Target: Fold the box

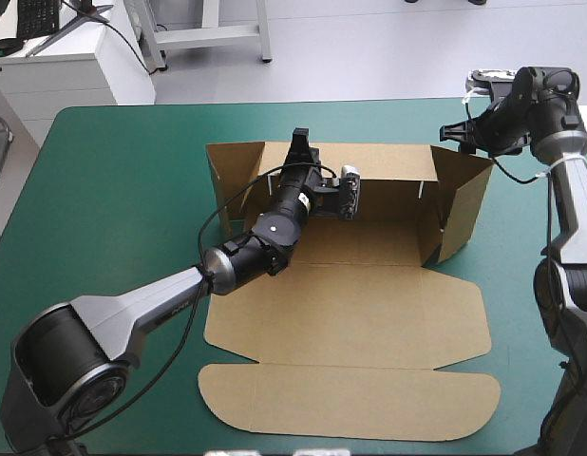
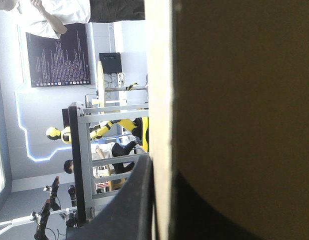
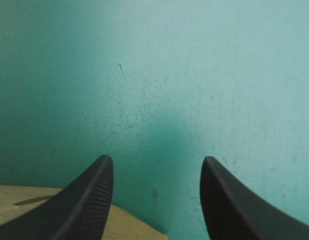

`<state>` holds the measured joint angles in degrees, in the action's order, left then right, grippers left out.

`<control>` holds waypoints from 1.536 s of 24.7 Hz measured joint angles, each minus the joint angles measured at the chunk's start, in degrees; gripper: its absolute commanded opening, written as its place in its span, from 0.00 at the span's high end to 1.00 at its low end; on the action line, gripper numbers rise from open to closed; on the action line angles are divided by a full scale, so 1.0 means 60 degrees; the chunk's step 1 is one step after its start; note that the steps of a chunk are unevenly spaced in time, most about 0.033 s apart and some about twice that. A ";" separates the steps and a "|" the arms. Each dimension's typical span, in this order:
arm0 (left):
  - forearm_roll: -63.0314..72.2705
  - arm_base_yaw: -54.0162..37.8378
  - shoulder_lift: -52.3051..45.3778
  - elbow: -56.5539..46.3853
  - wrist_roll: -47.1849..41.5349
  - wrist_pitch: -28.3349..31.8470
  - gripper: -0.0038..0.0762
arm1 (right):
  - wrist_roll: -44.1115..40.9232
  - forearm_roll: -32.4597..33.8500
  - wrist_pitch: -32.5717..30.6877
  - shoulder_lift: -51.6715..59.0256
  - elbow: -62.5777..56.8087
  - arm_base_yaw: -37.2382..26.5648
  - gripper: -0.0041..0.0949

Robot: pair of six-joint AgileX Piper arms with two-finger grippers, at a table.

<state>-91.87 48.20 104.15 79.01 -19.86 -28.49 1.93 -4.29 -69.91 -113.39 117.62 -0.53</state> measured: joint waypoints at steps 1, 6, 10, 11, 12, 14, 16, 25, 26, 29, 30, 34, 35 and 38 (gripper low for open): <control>0.0000 0.0000 0.0000 0.0000 0.0000 0.0000 0.96 | 0.0007 0.0000 -0.0096 0.0000 0.0000 0.0000 0.46; 0.0000 0.0000 0.0000 0.0000 0.0000 0.0000 0.96 | 0.0007 -0.0093 -0.0189 0.0009 0.0000 0.0000 0.46; 0.0000 0.0000 0.0000 -0.0011 0.0000 0.0000 0.96 | 0.0007 -0.0691 -0.0193 0.0122 -0.0035 -0.0009 0.48; 0.0000 0.0000 0.0000 -0.0011 0.0000 0.0000 0.96 | 0.0021 -0.0809 -0.0182 0.0192 -0.0100 -0.0009 0.49; 0.0000 0.0000 0.0000 -0.0011 0.0000 0.0000 0.96 | 0.0020 -0.0929 -0.0182 0.0322 -0.0246 -0.0009 0.49; 0.0000 0.0000 0.0000 -0.0011 0.0000 0.0000 0.96 | 0.0142 -0.1078 -0.0182 0.0697 -0.0966 -0.0009 0.51; 0.0000 0.0000 0.0000 -0.0011 0.0000 0.0000 0.96 | 0.0327 -0.1085 -0.0182 0.0932 -0.1507 -0.0009 0.51; 0.0000 0.0000 0.0000 -0.0015 0.0000 -0.0009 0.96 | 0.1182 -0.1193 -0.0179 0.2166 -0.3360 -0.0009 0.52; 0.0000 0.0000 0.0000 -0.0015 0.0000 -0.0009 0.96 | 0.1521 -0.1249 -0.0172 0.2498 -0.3802 -0.0009 0.52; 0.0000 0.0000 0.0000 -0.0015 0.0000 -0.0009 0.96 | 0.2238 -0.1512 -0.0181 0.2828 -0.4541 -0.0009 0.52; 0.0000 0.0000 0.0000 -0.0015 0.0000 -0.0009 0.96 | 0.2436 -0.1572 -0.0181 0.2848 -0.4688 -0.0009 0.52; 0.0000 0.0000 0.0000 -0.0015 0.0000 0.0000 0.96 | 0.3107 -0.1712 0.0153 0.2858 -0.4858 -0.0009 0.53; 0.0000 0.0000 0.0000 -0.0015 0.0000 0.0000 0.96 | 0.3231 -0.1772 0.0184 0.2866 -0.4858 -0.0009 0.53; 0.0000 0.0000 0.0000 -0.0015 -0.0035 0.0000 0.96 | 0.3603 -0.2029 0.0089 0.2866 -0.4858 -0.0009 0.53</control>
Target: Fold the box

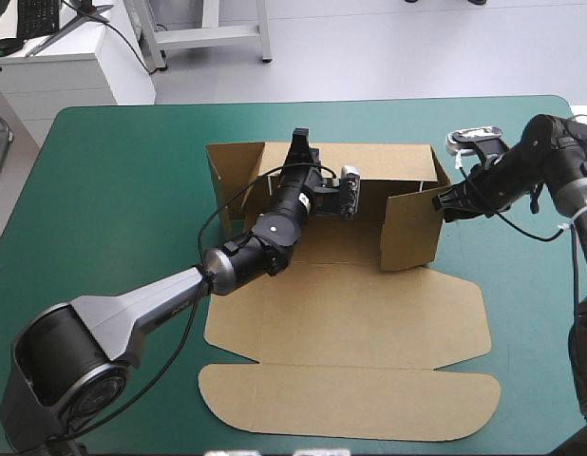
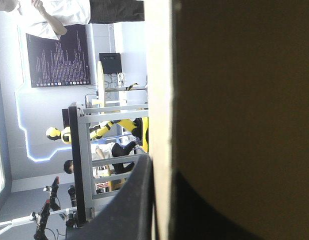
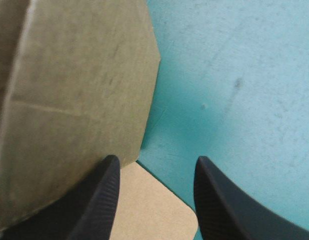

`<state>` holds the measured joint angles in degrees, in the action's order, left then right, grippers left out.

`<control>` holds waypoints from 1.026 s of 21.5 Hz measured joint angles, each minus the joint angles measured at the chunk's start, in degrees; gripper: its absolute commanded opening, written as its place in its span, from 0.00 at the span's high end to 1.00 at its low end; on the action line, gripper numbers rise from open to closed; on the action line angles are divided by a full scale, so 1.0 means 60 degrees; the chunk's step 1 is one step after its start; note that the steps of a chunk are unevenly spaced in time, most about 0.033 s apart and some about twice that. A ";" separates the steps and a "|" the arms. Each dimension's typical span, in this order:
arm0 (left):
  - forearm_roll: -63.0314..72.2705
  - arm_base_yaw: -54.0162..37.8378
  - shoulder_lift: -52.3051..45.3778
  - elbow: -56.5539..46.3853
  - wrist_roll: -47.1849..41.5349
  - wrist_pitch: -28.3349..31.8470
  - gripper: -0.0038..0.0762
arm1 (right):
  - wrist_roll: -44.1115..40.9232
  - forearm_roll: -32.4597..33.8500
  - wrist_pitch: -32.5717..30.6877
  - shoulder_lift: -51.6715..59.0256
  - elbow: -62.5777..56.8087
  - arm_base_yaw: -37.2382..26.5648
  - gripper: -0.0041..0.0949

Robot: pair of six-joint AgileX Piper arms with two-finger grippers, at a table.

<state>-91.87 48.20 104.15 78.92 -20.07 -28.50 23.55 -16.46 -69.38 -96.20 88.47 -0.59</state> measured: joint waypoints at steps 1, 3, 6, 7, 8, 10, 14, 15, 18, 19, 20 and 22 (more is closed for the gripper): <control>-0.0026 0.0000 0.0000 0.0000 -0.0072 0.0000 0.96 | 0.0173 -0.0132 -0.0087 0.0000 0.0000 0.0000 0.53; -0.0079 0.0000 0.0000 0.0000 -0.0261 0.0000 0.96 | 0.0395 -0.0350 -0.0148 0.0000 0.0000 0.0000 0.53; -0.0150 0.0000 0.0000 0.0000 -0.0475 -0.0011 0.96 | 0.0486 -0.0565 -0.0167 0.0000 0.0000 0.0000 0.53; -0.0161 0.0000 0.0000 -0.0007 -0.0515 -0.0011 0.96 | 0.0495 -0.0631 -0.0171 0.0000 0.0000 0.0000 0.53; -0.0174 0.0000 0.0000 -0.0007 -0.0563 -0.0011 0.96 | 0.0517 -0.0695 -0.0171 0.0000 0.0000 0.0000 0.53; -0.0182 0.0000 0.0000 -0.0011 -0.0602 -0.0011 0.96 | 0.0551 -0.0803 -0.0179 0.0000 0.0000 0.0000 0.53; -0.0185 0.0000 0.0000 -0.0011 -0.0610 -0.0011 0.96 | 0.0415 -0.0893 -0.0194 0.0013 0.0000 0.0000 0.53; -0.0193 0.0000 0.0000 -0.0011 -0.0610 -0.0019 0.96 | 0.0343 -0.0874 -0.0194 0.0048 0.0000 0.0000 0.53; -0.0193 0.0000 0.0000 -0.0019 -0.0633 -0.0019 0.96 | 0.0294 -0.0819 -0.0202 0.0320 0.0000 0.0000 0.53; -0.0193 0.0000 0.0000 -0.0018 -0.0633 -0.0019 0.96 | 0.0303 -0.0819 -0.0202 0.0377 0.0000 0.0000 0.53; -0.0203 0.0000 0.0000 -0.0018 -0.0633 -0.0019 0.96 | 0.0303 -0.0833 -0.0202 0.0381 0.0000 0.0000 0.53; -0.0203 0.0000 0.0000 -0.0018 -0.0633 -0.0019 0.96 | 0.0303 -0.0987 -0.0202 0.0390 -0.0124 0.0000 0.53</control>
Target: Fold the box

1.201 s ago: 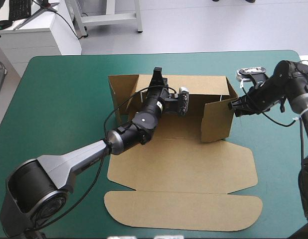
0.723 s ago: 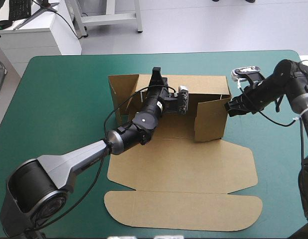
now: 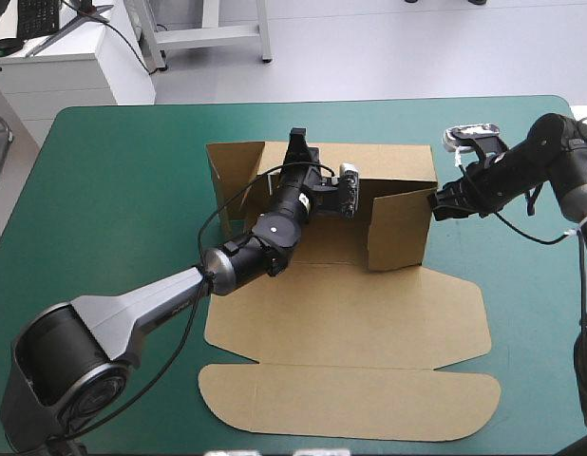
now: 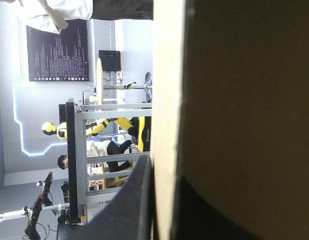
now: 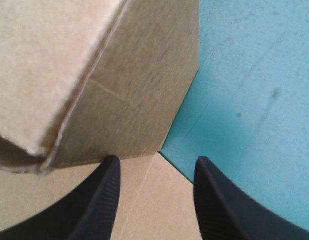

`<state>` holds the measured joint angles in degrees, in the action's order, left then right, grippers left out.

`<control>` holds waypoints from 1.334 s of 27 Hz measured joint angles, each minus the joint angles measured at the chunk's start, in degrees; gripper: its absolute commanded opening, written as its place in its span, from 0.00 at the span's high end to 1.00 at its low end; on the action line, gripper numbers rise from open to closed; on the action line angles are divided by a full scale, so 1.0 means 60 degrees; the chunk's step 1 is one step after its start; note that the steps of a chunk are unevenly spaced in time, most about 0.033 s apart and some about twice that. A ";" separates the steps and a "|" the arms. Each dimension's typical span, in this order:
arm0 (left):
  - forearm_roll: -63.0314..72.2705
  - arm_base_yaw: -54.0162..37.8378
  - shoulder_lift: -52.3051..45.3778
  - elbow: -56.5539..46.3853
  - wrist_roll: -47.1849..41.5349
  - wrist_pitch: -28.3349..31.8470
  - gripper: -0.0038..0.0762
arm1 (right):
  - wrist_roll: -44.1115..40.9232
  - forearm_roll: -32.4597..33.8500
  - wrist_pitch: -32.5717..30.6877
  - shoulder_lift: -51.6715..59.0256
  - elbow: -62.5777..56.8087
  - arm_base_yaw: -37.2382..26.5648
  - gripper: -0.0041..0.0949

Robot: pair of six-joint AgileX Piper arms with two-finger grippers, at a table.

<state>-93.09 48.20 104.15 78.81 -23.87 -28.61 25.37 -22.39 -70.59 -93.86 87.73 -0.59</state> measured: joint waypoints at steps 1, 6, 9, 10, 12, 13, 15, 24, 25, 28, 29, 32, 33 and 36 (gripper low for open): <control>0.0000 0.0000 0.0000 0.0000 -0.0009 -0.0010 0.96 | 0.0000 -0.0001 0.0018 0.0025 -0.0179 0.0012 0.53; -0.0006 0.0000 0.0000 0.0000 -0.0009 0.0009 0.96 | 0.0274 0.0148 -0.0004 0.0047 -0.0876 0.0505 0.53; -0.0006 0.0000 0.0000 0.0000 -0.0009 0.0009 0.96 | 0.0753 0.0224 0.0146 0.0047 -0.0904 0.0709 0.53; -0.0006 0.0000 0.0000 0.0000 -0.0009 0.0009 0.96 | 0.0801 0.0312 0.0301 0.0047 -0.0904 0.0739 0.53; -0.0006 0.0000 0.0000 0.0000 -0.0009 0.0009 0.96 | 0.0995 0.0732 0.0674 0.0047 -0.0904 0.0740 0.53; -0.0006 0.0000 0.0000 0.0000 -0.0009 0.0009 0.96 | 0.1161 0.0794 0.0739 0.0047 -0.0904 0.0740 0.53; -0.0006 0.0000 0.0000 0.0000 -0.0009 0.0009 0.96 | 0.1463 0.0786 0.0840 0.0047 -0.0904 0.0747 0.53; -0.0051 0.0000 0.0000 0.0000 -0.0296 -0.0122 0.96 | 0.2595 -0.0464 0.1824 0.0047 -0.0924 0.0751 0.53; -0.0050 0.0000 0.0000 0.0000 -0.0296 -0.0168 0.96 | 0.2651 -0.0536 0.1881 0.0047 -0.0934 0.0751 0.53; -0.0050 -0.0009 0.0000 0.0000 -0.0328 -0.0288 0.96 | 0.2911 -0.0785 0.2104 0.0047 -0.0934 0.0751 0.53; -0.0041 -0.0009 0.0000 0.0000 -0.0339 -0.0319 0.96 | 0.2964 -0.0872 0.2205 0.0047 -0.0934 0.0751 0.53; -0.0041 -0.0027 0.0000 0.0000 -0.0358 -0.0377 0.96 | 0.3164 -0.1131 0.2648 0.0047 -0.0975 0.0751 0.53; -0.0041 -0.0027 0.0000 0.0000 -0.0358 -0.0389 0.96 | 0.3268 -0.1261 0.2802 0.0047 -0.1019 0.0751 0.53; -0.0041 -0.0055 0.0000 0.0000 -0.0358 -0.0442 0.96 | 0.3859 -0.1890 0.3451 0.0047 -0.1365 0.0751 0.53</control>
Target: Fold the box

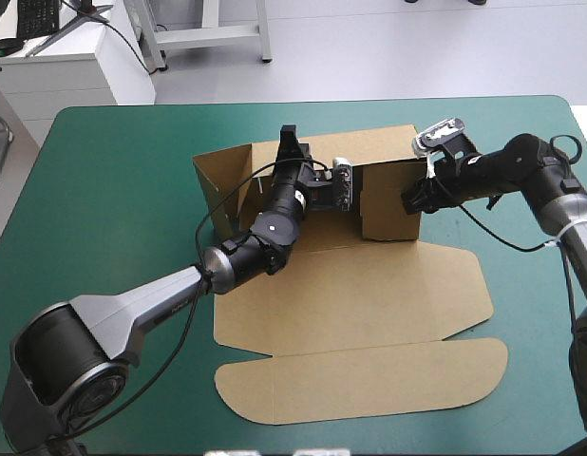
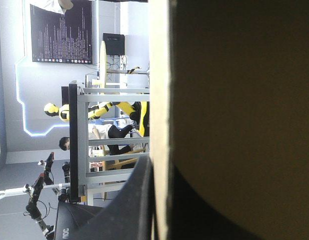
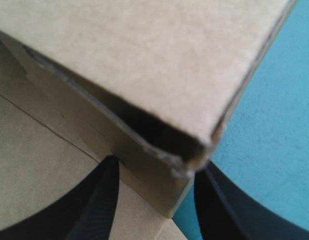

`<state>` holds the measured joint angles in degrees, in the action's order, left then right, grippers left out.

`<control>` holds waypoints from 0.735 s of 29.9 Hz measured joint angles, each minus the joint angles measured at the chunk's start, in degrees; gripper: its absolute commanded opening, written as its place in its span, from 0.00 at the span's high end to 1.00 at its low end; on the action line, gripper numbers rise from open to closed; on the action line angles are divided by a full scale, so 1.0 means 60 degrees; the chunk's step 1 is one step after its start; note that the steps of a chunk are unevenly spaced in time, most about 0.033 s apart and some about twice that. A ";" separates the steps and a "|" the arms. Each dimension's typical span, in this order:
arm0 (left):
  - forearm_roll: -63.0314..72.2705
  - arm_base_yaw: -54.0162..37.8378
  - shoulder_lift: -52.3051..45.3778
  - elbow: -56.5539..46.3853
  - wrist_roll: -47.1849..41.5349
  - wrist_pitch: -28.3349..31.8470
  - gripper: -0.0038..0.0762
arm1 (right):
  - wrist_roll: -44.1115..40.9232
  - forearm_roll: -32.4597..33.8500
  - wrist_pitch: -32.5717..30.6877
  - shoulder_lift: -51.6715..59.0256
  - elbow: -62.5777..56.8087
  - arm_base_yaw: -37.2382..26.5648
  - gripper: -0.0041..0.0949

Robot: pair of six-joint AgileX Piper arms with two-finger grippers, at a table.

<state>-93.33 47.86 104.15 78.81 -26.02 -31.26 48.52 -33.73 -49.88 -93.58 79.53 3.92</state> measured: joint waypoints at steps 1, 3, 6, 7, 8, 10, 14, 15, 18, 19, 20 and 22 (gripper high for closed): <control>0.0023 -0.0007 0.0000 0.0000 0.0000 -0.0054 0.96 | 0.0310 -0.0331 0.0251 0.0000 -0.0200 -0.0009 0.53; 0.0042 -0.0037 0.0000 -0.0010 0.0000 -0.0103 0.96 | 0.1042 -0.1019 0.0785 0.0000 -0.0680 -0.0020 0.53; 0.0072 -0.0048 0.0000 -0.0010 0.0000 -0.0199 0.96 | 0.2306 -0.2523 0.1601 0.0022 -0.1415 -0.0073 0.53; 0.0090 -0.0048 0.0000 -0.0010 0.0000 -0.0226 0.96 | 0.2692 -0.3050 0.1820 0.0022 -0.1610 -0.0073 0.53; 0.0090 -0.0048 0.0000 -0.0010 0.0000 -0.0236 0.96 | 0.3190 -0.3584 0.2065 0.0022 -0.1849 -0.0080 0.53; 0.0090 -0.0048 0.0000 -0.0010 0.0000 -0.0259 0.96 | 0.4144 -0.4570 0.2401 0.0022 -0.2235 -0.0090 0.53; 0.0100 -0.0088 0.0000 -0.0010 0.0000 -0.0278 0.96 | 0.6561 -0.6557 0.2849 0.0022 -0.2863 -0.0090 0.53; 0.0100 -0.0101 0.0000 -0.0010 0.0000 -0.0268 0.96 | 0.7116 -0.6952 0.2908 0.0003 -0.2942 -0.0090 0.53; 0.0100 -0.0119 0.0000 -0.0010 0.0000 -0.0221 0.96 | 0.8167 -0.7715 0.2981 -0.0108 -0.2998 -0.0090 0.53; 0.0100 -0.0119 0.0000 -0.0010 0.0000 -0.0194 0.96 | 0.8349 -0.7873 0.2997 -0.0154 -0.2998 -0.0090 0.54; 0.0100 -0.0119 0.0000 -0.0010 0.0000 -0.0182 0.96 | 0.8552 -0.8074 0.2998 -0.0211 -0.2998 -0.0090 0.54; 0.0089 -0.0121 0.0000 -0.0010 0.0000 -0.0150 0.96 | 0.8733 -0.8319 0.2998 -0.0297 -0.2998 -0.0090 0.57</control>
<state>-92.80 47.14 104.15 78.75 -26.02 -32.16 100.92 -83.64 -31.90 -95.36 61.54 3.38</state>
